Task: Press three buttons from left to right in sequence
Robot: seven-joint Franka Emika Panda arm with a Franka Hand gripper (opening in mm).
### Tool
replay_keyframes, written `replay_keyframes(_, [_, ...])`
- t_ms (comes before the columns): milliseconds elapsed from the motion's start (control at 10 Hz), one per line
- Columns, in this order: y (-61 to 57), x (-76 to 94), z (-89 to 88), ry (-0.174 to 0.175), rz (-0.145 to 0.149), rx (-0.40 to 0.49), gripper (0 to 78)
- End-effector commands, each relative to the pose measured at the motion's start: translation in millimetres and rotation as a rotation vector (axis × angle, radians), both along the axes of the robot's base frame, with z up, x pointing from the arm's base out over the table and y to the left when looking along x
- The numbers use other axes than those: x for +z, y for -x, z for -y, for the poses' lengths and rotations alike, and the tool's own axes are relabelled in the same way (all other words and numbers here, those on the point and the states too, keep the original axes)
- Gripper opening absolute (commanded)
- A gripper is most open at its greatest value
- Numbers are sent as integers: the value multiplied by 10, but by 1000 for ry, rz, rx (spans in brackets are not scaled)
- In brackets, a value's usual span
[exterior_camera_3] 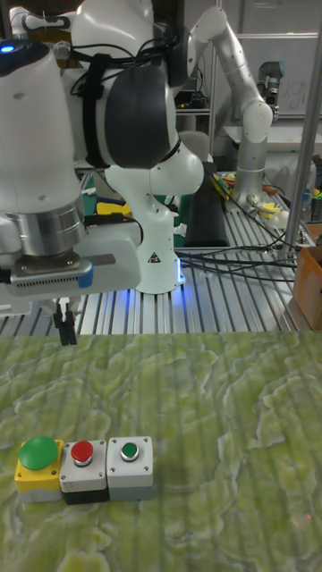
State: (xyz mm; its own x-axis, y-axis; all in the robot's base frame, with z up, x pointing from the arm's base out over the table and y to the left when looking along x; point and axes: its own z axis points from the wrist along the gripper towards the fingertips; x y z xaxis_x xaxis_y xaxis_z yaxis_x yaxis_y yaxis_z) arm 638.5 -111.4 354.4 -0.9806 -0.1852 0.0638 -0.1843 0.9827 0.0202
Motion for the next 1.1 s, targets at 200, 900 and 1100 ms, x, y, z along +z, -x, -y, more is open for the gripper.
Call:
replay_keyframes(200, [-17, 62, 11, 8, -82, -244, 0])
replay_keyframes(900, [-45, -65, 47, 126, -52, -193, 0])
replay_keyframes(1100, [-116, -241, 142, 133, -37, -163, 0])
